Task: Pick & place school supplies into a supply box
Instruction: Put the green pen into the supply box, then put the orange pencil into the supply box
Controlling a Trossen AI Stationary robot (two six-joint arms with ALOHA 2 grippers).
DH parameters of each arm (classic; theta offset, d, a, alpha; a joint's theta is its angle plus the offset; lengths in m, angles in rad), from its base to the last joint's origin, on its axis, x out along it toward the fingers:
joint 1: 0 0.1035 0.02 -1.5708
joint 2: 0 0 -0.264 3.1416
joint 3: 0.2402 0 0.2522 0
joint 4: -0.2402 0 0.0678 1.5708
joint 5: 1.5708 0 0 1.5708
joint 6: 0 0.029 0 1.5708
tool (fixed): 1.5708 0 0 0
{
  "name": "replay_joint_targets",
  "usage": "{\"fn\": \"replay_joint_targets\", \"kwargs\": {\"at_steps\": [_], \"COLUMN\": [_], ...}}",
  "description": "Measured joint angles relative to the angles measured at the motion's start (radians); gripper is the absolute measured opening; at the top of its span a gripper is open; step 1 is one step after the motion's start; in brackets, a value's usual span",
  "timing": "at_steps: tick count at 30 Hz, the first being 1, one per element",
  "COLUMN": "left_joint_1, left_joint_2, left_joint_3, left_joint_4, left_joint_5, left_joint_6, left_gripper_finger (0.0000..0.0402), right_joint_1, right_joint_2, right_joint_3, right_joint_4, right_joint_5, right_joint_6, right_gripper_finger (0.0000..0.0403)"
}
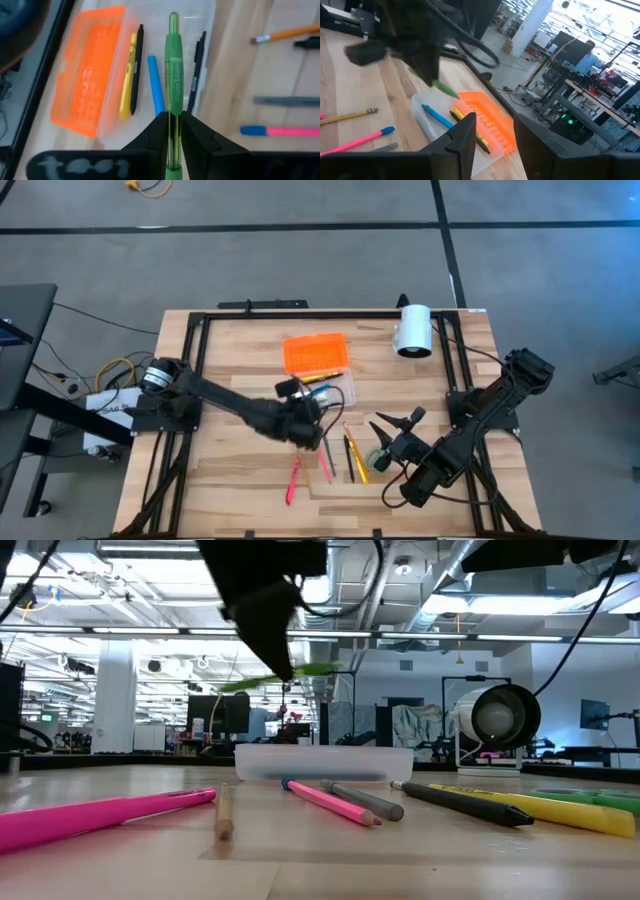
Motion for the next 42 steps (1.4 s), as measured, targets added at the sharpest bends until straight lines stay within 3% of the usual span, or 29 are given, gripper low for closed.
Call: {"fn": "replay_joint_targets", "kwargs": {"at_steps": [9, 22, 34, 42], "left_joint_1": [0.139, 0.250, 0.251, 0.156], "left_joint_2": [0.040, 0.104, 0.103, 0.024], "left_joint_3": [0.000, -0.002, -0.002, -0.002], "left_joint_4": [0.182, 0.224, 0.223, 0.057], "left_joint_5": [0.136, 0.142, 0.151, 0.200], "left_joint_6": [0.145, 0.235, 0.294, 0.244], "left_gripper_finger": [0.0032, 0.0040, 0.0124, 0.0139], "right_joint_1": [0.000, 0.000, 0.000, -0.012], "right_joint_2": [0.000, 0.000, 0.000, 0.000], "right_joint_3": [0.000, 0.000, 0.000, 0.000], "right_joint_4": [-0.012, -0.036, -0.037, -0.032], "right_joint_5": [0.001, -0.019, -0.023, -0.123], "right_joint_6": [0.000, 0.007, 0.013, 0.050], "right_gripper_finger": [0.0127, 0.0127, 0.0127, 0.0127]}}
